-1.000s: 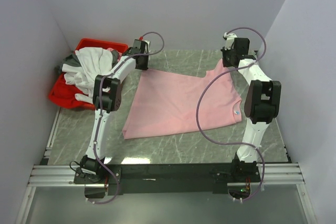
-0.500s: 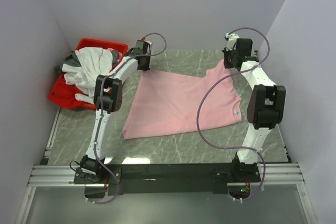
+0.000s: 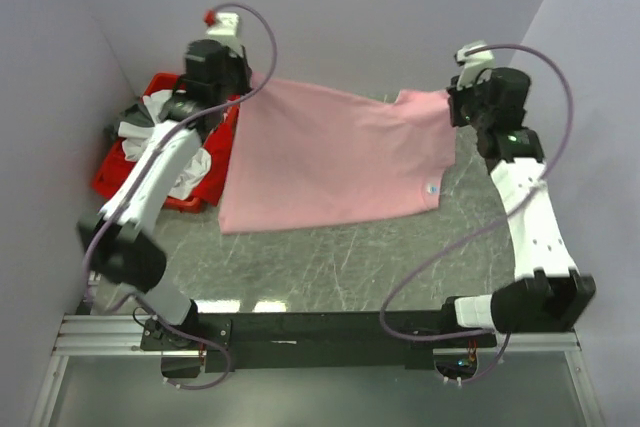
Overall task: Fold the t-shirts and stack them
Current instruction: Fold the tshirt
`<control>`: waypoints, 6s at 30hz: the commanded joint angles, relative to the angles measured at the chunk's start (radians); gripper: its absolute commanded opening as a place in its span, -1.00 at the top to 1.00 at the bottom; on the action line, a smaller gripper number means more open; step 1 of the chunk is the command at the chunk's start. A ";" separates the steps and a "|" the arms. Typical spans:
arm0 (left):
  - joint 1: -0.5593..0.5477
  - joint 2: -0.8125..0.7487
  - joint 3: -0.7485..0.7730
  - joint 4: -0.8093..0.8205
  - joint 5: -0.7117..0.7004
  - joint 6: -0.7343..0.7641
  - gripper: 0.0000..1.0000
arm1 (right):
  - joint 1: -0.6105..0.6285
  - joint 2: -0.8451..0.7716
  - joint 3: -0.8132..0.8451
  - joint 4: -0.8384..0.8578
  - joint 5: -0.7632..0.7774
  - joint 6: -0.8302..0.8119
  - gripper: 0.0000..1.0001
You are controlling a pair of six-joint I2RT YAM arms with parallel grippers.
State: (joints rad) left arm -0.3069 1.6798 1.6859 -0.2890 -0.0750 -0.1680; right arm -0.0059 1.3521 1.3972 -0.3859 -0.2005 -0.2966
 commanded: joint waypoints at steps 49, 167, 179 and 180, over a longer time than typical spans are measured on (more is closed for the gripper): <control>0.080 0.558 0.065 0.349 0.132 -0.357 0.99 | 0.000 0.369 -0.034 0.410 0.093 -0.114 1.00; 0.175 0.362 -0.305 0.557 0.327 -0.145 0.99 | 0.001 -0.103 -0.543 0.237 -0.234 -0.147 1.00; 0.200 0.152 -0.456 0.576 0.396 -0.212 -0.07 | 0.001 -0.070 -0.521 0.214 -0.229 -0.154 1.00; 0.200 0.137 -0.463 0.580 0.396 -0.214 -0.07 | 0.001 -0.068 -0.521 0.211 -0.229 -0.157 1.00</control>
State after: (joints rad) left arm -0.1074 1.9343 1.2312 0.2203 0.2836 -0.3637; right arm -0.0090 1.2808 0.8600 -0.1699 -0.4309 -0.4408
